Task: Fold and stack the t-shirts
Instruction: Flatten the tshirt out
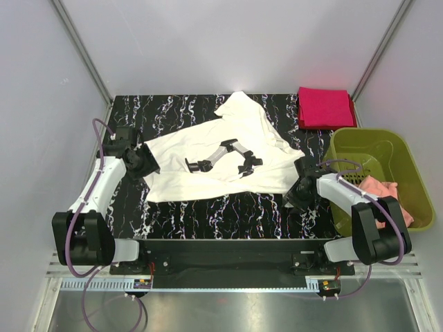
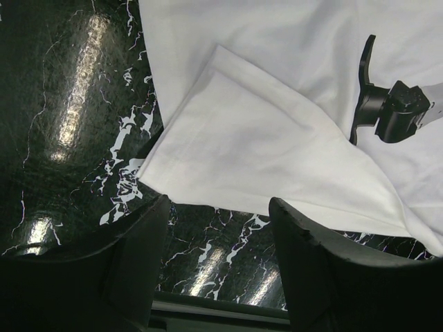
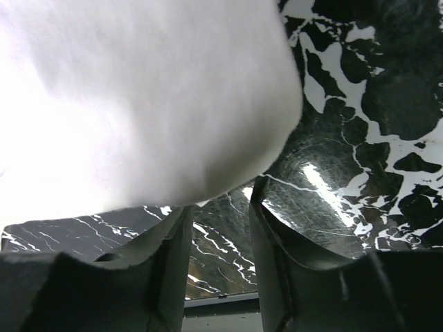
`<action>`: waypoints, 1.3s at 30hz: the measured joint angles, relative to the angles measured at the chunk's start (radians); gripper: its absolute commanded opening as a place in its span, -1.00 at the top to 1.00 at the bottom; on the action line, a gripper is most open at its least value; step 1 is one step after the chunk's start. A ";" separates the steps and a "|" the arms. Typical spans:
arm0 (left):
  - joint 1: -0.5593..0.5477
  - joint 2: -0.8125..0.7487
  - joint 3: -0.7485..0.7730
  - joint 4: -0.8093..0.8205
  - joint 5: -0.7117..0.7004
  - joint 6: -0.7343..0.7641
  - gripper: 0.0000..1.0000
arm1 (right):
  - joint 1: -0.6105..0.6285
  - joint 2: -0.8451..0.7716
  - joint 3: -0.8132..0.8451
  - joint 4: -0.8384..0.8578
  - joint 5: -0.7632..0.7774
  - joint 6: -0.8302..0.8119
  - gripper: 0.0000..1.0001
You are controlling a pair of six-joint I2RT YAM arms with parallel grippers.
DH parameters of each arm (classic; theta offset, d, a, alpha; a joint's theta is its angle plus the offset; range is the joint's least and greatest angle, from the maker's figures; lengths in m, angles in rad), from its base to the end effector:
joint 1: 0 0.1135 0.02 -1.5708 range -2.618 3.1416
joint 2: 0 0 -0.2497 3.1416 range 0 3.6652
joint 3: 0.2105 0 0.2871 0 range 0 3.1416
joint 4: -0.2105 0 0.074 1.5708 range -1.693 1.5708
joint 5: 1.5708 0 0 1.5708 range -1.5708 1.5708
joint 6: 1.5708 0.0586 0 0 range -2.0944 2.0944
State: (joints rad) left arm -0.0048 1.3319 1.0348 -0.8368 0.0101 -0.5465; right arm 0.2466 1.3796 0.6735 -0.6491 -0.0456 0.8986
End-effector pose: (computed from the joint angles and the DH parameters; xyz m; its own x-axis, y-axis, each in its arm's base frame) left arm 0.3030 -0.0020 0.2111 -0.7788 -0.5159 -0.3567 -0.4631 0.8565 -0.2277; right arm 0.2451 0.0645 0.0926 -0.7881 0.6077 -0.0984 0.5835 0.7883 0.1951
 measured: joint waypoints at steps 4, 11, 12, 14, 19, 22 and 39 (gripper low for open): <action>0.000 -0.016 0.000 0.000 0.000 0.000 -0.29 | 0.000 0.003 0.002 0.009 0.002 0.000 0.14; 0.000 -0.021 -0.001 0.000 0.002 0.000 -0.29 | 0.000 0.020 0.021 0.008 0.024 -0.016 0.08; 0.000 -0.021 -0.001 0.000 0.002 0.000 -0.29 | 0.000 0.024 0.028 0.005 0.035 -0.021 0.08; 0.000 -0.021 -0.001 0.000 0.002 0.000 -0.29 | 0.000 0.027 0.035 0.002 0.056 -0.031 0.07; 0.000 -0.021 -0.001 0.000 0.002 0.000 -0.29 | 0.000 0.039 0.043 -0.002 0.079 -0.045 0.02; 0.000 -0.021 -0.001 0.000 0.002 0.001 -0.29 | 0.000 0.060 0.063 -0.013 0.079 -0.058 0.03; 0.000 -0.021 -0.001 0.000 0.005 0.012 -0.28 | -0.003 0.081 0.110 -0.036 0.077 -0.080 -0.15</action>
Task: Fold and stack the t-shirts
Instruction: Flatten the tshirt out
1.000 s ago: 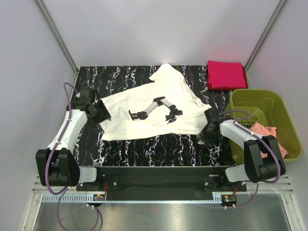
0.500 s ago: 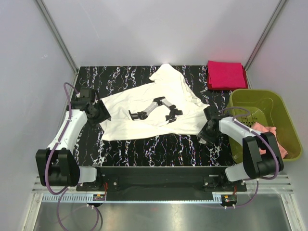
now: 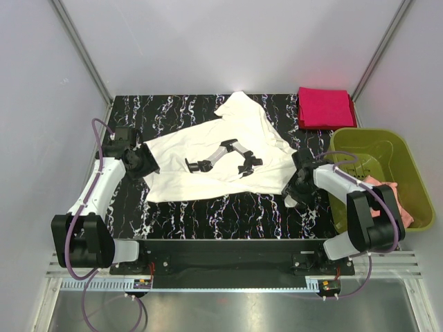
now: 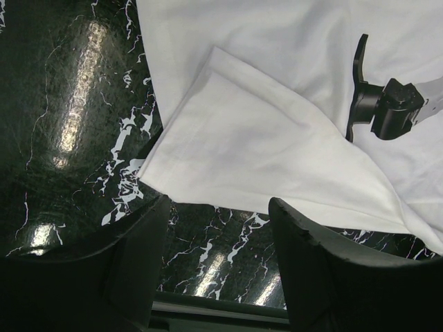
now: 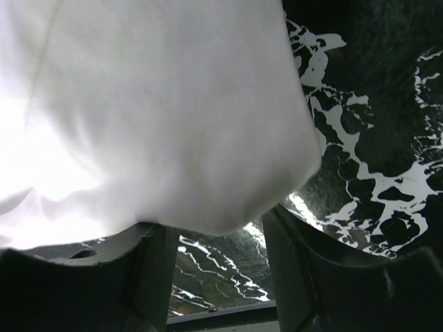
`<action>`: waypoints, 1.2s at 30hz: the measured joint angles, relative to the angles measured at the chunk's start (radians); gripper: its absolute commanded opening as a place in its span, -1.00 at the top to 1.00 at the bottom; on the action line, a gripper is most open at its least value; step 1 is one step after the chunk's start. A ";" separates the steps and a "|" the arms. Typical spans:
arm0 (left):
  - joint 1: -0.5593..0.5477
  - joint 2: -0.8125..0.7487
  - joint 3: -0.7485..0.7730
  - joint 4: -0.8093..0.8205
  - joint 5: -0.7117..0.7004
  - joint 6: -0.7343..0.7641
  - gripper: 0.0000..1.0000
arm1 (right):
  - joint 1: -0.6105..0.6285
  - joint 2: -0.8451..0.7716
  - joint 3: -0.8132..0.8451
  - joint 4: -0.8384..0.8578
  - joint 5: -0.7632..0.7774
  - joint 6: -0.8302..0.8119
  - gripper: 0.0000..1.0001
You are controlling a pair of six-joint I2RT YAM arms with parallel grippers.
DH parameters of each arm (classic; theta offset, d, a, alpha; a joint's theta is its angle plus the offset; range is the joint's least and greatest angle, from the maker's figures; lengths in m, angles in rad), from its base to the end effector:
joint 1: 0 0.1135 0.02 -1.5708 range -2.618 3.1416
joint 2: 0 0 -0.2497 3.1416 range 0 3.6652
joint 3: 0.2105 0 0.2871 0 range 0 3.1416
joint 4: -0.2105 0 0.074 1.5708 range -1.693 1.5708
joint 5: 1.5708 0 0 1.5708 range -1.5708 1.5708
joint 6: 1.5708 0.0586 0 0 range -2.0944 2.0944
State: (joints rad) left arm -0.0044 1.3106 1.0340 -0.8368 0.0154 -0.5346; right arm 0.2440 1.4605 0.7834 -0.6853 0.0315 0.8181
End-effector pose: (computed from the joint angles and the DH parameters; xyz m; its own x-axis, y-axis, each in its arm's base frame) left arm 0.3008 -0.0022 0.2169 -0.7777 -0.5060 -0.3730 -0.4475 0.8624 -0.2369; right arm 0.2686 0.0650 0.1028 -0.8206 0.5475 -0.1639 0.5322 0.8366 0.1299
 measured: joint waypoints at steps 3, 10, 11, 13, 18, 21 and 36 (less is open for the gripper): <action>0.000 0.000 0.000 0.000 -0.001 0.006 -0.28 | -0.003 0.036 0.003 0.012 -0.005 0.001 -0.13; 0.000 0.002 0.001 -0.002 -0.009 0.006 -0.29 | -0.023 0.061 0.015 -0.004 -0.013 -0.013 0.42; 0.000 0.005 0.005 -0.006 -0.012 0.006 -0.29 | -0.024 0.061 0.015 -0.003 -0.013 -0.012 0.46; 0.000 0.016 0.016 -0.010 -0.021 0.006 -0.29 | -0.024 0.060 0.015 0.001 -0.014 -0.014 0.55; 0.000 0.061 0.056 -0.014 -0.041 0.006 -0.39 | -0.024 0.039 -0.006 0.028 -0.021 -0.012 1.00; 0.000 0.093 0.078 -0.022 -0.043 0.008 -0.41 | -0.024 0.024 -0.016 0.029 -0.020 -0.020 1.00; -0.018 0.474 0.270 -0.051 -0.052 0.061 -0.10 | -0.024 -0.090 -0.050 -0.063 -0.007 -0.086 1.00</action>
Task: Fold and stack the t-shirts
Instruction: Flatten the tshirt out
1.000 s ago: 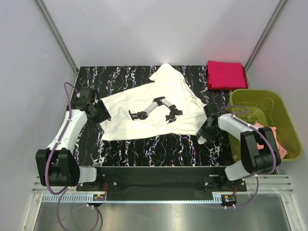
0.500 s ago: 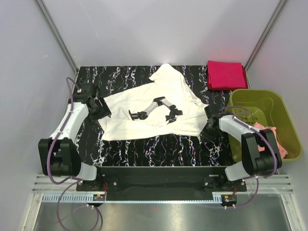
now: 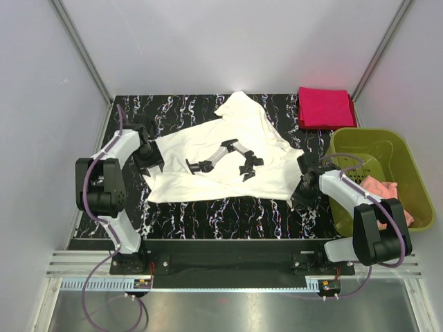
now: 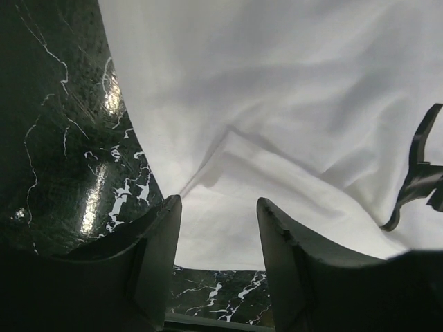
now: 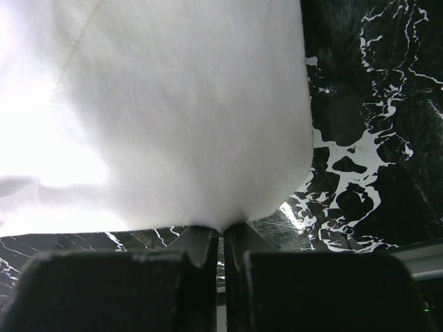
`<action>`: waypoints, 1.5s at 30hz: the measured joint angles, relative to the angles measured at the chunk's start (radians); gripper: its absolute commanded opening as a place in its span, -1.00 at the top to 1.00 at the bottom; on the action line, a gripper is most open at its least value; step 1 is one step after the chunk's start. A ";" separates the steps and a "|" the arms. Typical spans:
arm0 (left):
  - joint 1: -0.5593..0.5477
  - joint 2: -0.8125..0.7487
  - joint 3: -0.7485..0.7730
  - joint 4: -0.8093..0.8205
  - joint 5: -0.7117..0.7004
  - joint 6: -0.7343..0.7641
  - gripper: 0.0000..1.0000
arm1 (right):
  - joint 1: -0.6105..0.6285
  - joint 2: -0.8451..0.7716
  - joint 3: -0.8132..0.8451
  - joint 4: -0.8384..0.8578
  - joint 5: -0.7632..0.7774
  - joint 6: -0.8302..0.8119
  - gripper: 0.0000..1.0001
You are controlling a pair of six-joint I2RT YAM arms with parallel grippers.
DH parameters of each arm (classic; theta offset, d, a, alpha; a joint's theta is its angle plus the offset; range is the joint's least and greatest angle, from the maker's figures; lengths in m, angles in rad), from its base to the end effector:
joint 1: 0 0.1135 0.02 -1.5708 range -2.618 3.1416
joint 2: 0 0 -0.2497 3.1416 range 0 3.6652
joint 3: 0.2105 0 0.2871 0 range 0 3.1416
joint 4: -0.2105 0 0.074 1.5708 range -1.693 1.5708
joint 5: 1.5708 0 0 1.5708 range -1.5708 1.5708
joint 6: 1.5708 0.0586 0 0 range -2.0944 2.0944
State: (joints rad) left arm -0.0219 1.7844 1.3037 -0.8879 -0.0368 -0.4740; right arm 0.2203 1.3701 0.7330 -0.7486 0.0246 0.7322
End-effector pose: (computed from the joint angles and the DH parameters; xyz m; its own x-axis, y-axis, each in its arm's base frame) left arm 0.3762 -0.0061 0.1510 -0.8780 -0.4370 -0.1951 -0.4341 0.8989 -0.0596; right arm 0.2501 0.0545 0.1091 -0.8564 0.4931 -0.1530 0.4820 0.8698 0.1051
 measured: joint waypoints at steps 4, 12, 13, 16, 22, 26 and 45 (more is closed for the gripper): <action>-0.016 0.005 -0.022 0.002 0.000 0.012 -0.14 | 0.000 0.000 -0.002 0.000 -0.001 -0.003 1.00; -0.017 0.055 -0.033 0.045 0.002 0.036 -0.06 | 0.000 0.000 -0.004 0.000 -0.008 -0.008 1.00; -0.017 0.056 -0.039 0.050 0.001 0.038 -0.07 | 0.000 0.000 -0.004 0.000 -0.008 -0.008 1.00; -0.017 0.057 -0.052 0.063 0.002 0.048 -0.08 | 0.000 0.000 -0.005 0.000 -0.008 -0.008 1.00; -0.017 0.054 -0.056 0.105 0.002 0.056 -0.08 | 0.000 0.000 -0.008 0.000 -0.010 -0.010 1.00; -0.017 0.001 -0.097 0.145 0.001 0.055 -0.17 | 0.000 0.000 -0.008 0.000 -0.010 -0.010 1.00; -0.017 0.050 -0.115 0.188 0.013 0.059 0.20 | 0.000 0.000 -0.009 0.000 -0.010 -0.013 1.00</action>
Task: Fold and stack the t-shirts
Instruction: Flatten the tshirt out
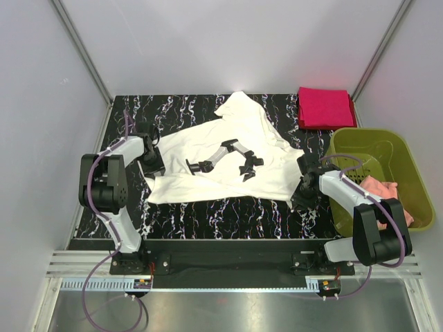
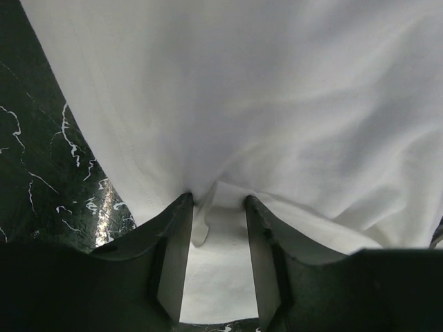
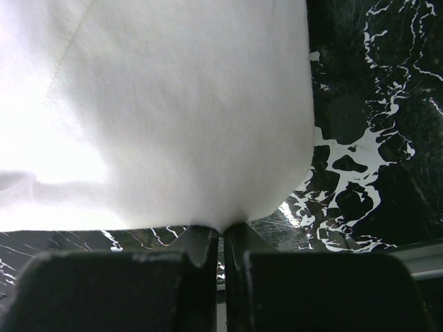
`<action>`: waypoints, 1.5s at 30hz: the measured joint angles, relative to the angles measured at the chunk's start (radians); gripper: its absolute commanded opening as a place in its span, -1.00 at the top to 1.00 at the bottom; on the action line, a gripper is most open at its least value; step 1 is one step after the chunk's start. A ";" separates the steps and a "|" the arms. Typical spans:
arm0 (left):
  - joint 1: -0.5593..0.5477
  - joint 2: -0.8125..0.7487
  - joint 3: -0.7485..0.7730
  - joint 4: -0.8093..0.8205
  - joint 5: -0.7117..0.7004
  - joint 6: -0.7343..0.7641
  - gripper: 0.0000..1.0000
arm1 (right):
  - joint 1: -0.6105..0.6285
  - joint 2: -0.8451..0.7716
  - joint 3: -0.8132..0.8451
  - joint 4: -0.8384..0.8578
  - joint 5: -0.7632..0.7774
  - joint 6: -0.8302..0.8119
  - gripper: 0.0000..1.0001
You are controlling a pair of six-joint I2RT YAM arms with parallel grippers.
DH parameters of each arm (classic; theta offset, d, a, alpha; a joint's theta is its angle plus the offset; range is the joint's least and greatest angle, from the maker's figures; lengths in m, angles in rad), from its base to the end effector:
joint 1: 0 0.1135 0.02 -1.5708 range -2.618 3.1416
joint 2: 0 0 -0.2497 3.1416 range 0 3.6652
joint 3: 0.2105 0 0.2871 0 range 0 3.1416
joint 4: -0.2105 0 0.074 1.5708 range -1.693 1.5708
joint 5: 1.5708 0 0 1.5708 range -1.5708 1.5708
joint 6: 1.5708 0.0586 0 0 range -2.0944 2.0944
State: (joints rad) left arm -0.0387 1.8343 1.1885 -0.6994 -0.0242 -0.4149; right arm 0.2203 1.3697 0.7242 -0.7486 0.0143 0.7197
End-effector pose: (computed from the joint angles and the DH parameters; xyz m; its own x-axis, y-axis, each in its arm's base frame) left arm 0.3748 -0.0131 0.1043 -0.9047 -0.3682 -0.2142 -0.3621 0.9296 -0.0686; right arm 0.2478 0.0546 0.1067 -0.8648 0.4818 -0.1415 0.4708 0.8760 0.1053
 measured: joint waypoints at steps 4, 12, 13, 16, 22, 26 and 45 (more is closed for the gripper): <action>0.000 -0.019 -0.011 0.001 -0.003 -0.002 0.39 | 0.000 -0.006 0.001 -0.005 0.000 -0.003 1.00; -0.003 -0.204 -0.003 -0.045 -0.016 -0.018 1.00 | 0.011 -0.038 0.062 -0.055 0.001 -0.034 1.00; -0.003 -0.261 -0.003 -0.051 -0.016 -0.023 1.00 | 0.014 -0.040 0.071 -0.059 0.001 -0.038 1.00; -0.003 -0.326 -0.007 -0.059 -0.015 -0.030 0.95 | 0.018 -0.043 0.079 -0.063 0.001 -0.046 1.00; -0.003 -0.326 -0.054 -0.055 0.014 -0.031 -0.16 | 0.018 -0.043 0.079 -0.073 0.000 -0.054 1.00; -0.003 -0.220 -0.054 -0.029 0.021 -0.024 -0.20 | 0.018 -0.049 0.079 -0.078 -0.001 -0.061 1.00; -0.043 -0.447 -0.209 -0.048 0.065 -0.095 1.00 | 0.019 -0.069 0.077 -0.075 -0.014 -0.061 1.00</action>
State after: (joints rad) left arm -0.0814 1.3876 0.9794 -0.7475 0.0410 -0.5102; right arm 0.2398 1.3010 0.8013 -0.8234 0.0006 0.6586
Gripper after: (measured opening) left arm 0.016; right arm 0.019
